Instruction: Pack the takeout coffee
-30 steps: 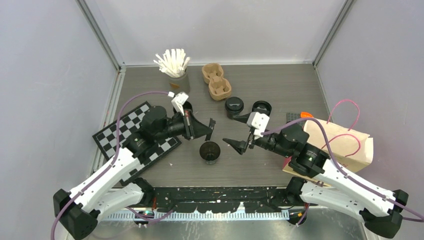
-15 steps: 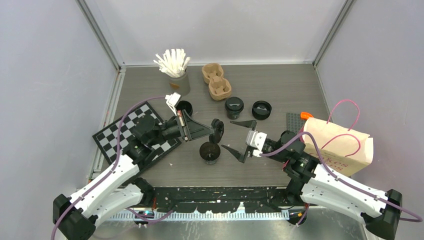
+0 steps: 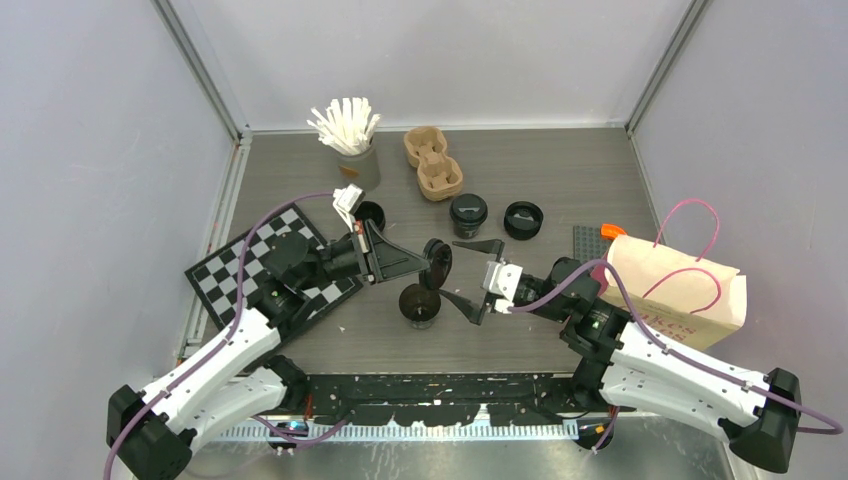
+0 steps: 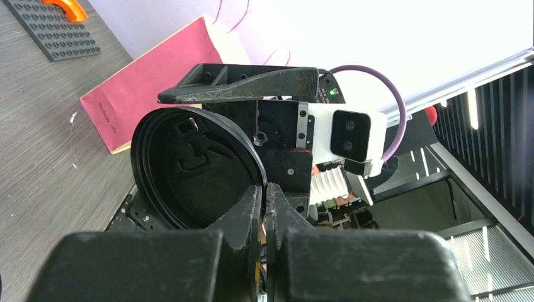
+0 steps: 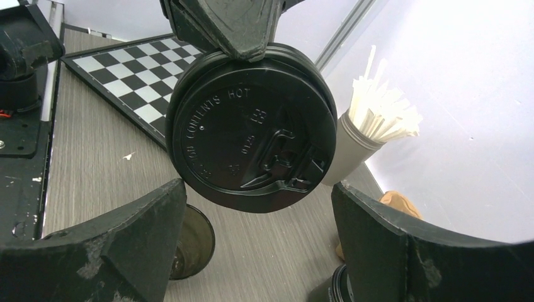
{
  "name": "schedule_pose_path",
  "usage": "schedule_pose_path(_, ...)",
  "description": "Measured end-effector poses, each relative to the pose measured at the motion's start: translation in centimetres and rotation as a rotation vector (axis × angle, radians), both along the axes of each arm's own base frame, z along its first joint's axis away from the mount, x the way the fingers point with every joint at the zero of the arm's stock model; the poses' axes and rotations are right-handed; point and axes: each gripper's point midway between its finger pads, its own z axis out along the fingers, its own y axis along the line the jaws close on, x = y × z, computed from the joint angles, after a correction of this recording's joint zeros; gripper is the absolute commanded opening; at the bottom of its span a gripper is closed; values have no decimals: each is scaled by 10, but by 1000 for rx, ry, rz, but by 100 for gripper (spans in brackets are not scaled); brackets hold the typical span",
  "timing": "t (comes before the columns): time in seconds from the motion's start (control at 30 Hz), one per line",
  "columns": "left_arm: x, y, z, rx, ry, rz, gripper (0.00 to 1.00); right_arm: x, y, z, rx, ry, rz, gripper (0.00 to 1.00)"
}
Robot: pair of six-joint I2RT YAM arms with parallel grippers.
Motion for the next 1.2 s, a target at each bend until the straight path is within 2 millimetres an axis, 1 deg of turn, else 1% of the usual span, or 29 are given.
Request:
schedule_pose_path(0.97,0,-3,-10,18,13,-24,0,-3,9,1,-32,-28,31,90)
schedule_pose_path(1.2,1,-4,-11,20,13,-24,0,-3,9,0,-40,-32,31,85)
